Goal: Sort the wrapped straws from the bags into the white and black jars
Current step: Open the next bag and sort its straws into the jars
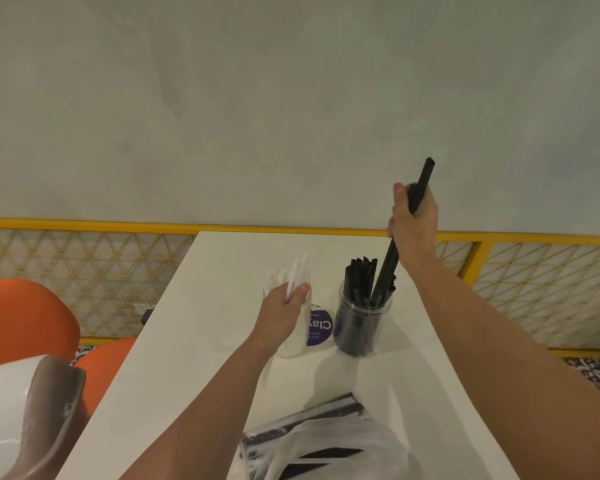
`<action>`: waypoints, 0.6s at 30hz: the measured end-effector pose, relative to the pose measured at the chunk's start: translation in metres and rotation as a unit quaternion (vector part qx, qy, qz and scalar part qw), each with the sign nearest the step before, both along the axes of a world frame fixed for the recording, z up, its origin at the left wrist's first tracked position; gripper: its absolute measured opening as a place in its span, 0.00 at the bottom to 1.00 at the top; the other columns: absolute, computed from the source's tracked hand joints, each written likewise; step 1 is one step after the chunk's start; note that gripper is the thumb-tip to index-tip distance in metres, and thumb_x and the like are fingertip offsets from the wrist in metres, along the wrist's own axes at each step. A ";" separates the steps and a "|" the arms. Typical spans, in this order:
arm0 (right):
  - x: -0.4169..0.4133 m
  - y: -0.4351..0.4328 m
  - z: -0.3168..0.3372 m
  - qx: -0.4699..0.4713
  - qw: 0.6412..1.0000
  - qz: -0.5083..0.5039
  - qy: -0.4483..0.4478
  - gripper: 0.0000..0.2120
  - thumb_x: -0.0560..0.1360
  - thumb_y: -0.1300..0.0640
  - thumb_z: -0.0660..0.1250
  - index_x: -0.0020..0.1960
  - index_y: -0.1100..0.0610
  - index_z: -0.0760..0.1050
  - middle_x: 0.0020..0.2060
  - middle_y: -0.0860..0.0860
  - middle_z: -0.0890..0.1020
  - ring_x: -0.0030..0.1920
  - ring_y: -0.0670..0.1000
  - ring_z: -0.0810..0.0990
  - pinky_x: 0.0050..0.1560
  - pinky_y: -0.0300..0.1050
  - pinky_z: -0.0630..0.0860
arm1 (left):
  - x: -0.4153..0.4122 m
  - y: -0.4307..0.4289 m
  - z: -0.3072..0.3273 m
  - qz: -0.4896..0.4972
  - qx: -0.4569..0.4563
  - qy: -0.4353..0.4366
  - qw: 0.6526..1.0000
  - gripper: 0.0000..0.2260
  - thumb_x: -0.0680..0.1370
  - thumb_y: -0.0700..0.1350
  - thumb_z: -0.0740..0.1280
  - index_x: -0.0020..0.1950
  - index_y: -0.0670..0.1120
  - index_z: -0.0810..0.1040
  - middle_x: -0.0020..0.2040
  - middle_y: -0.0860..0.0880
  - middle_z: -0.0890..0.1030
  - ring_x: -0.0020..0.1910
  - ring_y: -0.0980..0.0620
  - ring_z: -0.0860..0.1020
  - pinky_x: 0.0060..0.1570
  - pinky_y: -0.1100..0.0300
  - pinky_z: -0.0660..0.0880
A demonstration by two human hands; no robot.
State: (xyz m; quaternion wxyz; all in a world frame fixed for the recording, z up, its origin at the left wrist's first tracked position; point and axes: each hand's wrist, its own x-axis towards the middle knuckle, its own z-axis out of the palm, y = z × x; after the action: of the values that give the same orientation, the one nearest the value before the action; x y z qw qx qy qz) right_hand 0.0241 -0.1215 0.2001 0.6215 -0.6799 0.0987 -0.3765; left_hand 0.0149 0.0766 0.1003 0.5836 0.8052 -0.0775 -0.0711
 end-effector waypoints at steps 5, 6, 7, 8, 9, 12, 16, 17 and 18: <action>0.003 0.002 -0.013 -0.029 0.999 -0.016 -0.019 0.08 0.79 0.53 0.60 0.41 0.48 0.66 0.30 0.50 0.68 0.26 0.47 0.67 0.25 0.34 0.70 | 0.006 0.002 0.001 0.009 -0.031 0.003 0.999 0.14 0.80 0.53 0.58 0.37 0.50 0.71 0.30 0.52 0.69 0.30 0.56 0.67 0.32 0.63 0.64; 0.004 0.003 -0.019 -0.033 0.999 -0.017 -0.011 0.08 0.79 0.53 0.60 0.41 0.48 0.66 0.30 0.51 0.68 0.26 0.47 0.68 0.26 0.32 0.71 | 0.007 0.002 0.001 0.012 -0.039 0.005 0.999 0.14 0.80 0.53 0.58 0.37 0.50 0.70 0.30 0.52 0.69 0.30 0.56 0.67 0.32 0.63 0.64; 0.005 0.003 -0.026 -0.032 0.999 -0.017 -0.002 0.08 0.79 0.52 0.60 0.41 0.48 0.66 0.29 0.51 0.69 0.27 0.47 0.70 0.28 0.31 0.72 | 0.007 0.002 0.001 0.013 -0.046 0.005 0.999 0.14 0.80 0.53 0.59 0.36 0.51 0.70 0.31 0.52 0.69 0.30 0.56 0.67 0.31 0.63 0.64; 0.007 0.002 -0.036 -0.029 0.999 -0.018 0.010 0.07 0.79 0.52 0.60 0.42 0.48 0.66 0.30 0.52 0.71 0.28 0.47 0.72 0.31 0.30 0.73 | 0.008 0.003 0.001 0.015 -0.052 0.004 0.999 0.14 0.80 0.53 0.59 0.36 0.51 0.69 0.31 0.52 0.68 0.30 0.56 0.66 0.31 0.63 0.64; 0.007 0.002 -0.046 -0.025 0.999 -0.019 0.029 0.07 0.79 0.51 0.59 0.42 0.49 0.67 0.31 0.53 0.73 0.30 0.46 0.74 0.34 0.30 0.72 | 0.009 0.003 0.000 0.016 -0.057 0.003 0.998 0.14 0.80 0.53 0.59 0.36 0.51 0.69 0.31 0.52 0.68 0.30 0.56 0.66 0.31 0.64 0.64; 0.012 -0.002 -0.072 -0.054 0.990 -0.019 0.132 0.10 0.78 0.48 0.59 0.46 0.55 0.70 0.38 0.58 0.78 0.36 0.48 0.76 0.44 0.40 0.73 | 0.011 0.004 -0.002 0.016 -0.065 0.009 0.998 0.14 0.80 0.53 0.58 0.42 0.44 0.71 0.32 0.53 0.68 0.30 0.55 0.67 0.29 0.65 0.64; 0.018 -0.015 -0.088 -0.208 0.902 -0.056 0.374 0.13 0.75 0.46 0.64 0.44 0.56 0.72 0.48 0.56 0.78 0.56 0.59 0.76 0.62 0.62 0.69 | 0.012 0.004 -0.001 0.027 -0.084 0.022 0.996 0.14 0.81 0.53 0.58 0.42 0.44 0.70 0.31 0.52 0.67 0.28 0.55 0.66 0.27 0.66 0.64; 0.018 -0.016 -0.088 -0.208 0.890 -0.044 0.404 0.12 0.74 0.46 0.66 0.45 0.55 0.73 0.53 0.56 0.77 0.60 0.59 0.74 0.63 0.62 0.68 | 0.012 0.005 0.000 0.028 -0.095 0.025 0.995 0.15 0.81 0.53 0.58 0.39 0.45 0.69 0.30 0.51 0.67 0.27 0.55 0.65 0.27 0.65 0.64; 0.017 -0.016 -0.087 -0.196 0.889 -0.027 0.413 0.12 0.72 0.46 0.67 0.47 0.54 0.74 0.56 0.56 0.76 0.62 0.60 0.72 0.64 0.62 0.67 | 0.012 0.005 0.001 0.029 -0.104 0.028 0.994 0.16 0.81 0.53 0.58 0.37 0.46 0.68 0.29 0.50 0.66 0.26 0.55 0.64 0.26 0.65 0.63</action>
State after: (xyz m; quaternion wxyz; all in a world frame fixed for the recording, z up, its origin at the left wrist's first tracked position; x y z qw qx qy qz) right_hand 0.0414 -0.1378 0.1132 0.3685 -0.8788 0.2895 -0.0901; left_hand 0.0267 0.0820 0.1010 0.6677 0.7399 -0.0451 -0.0684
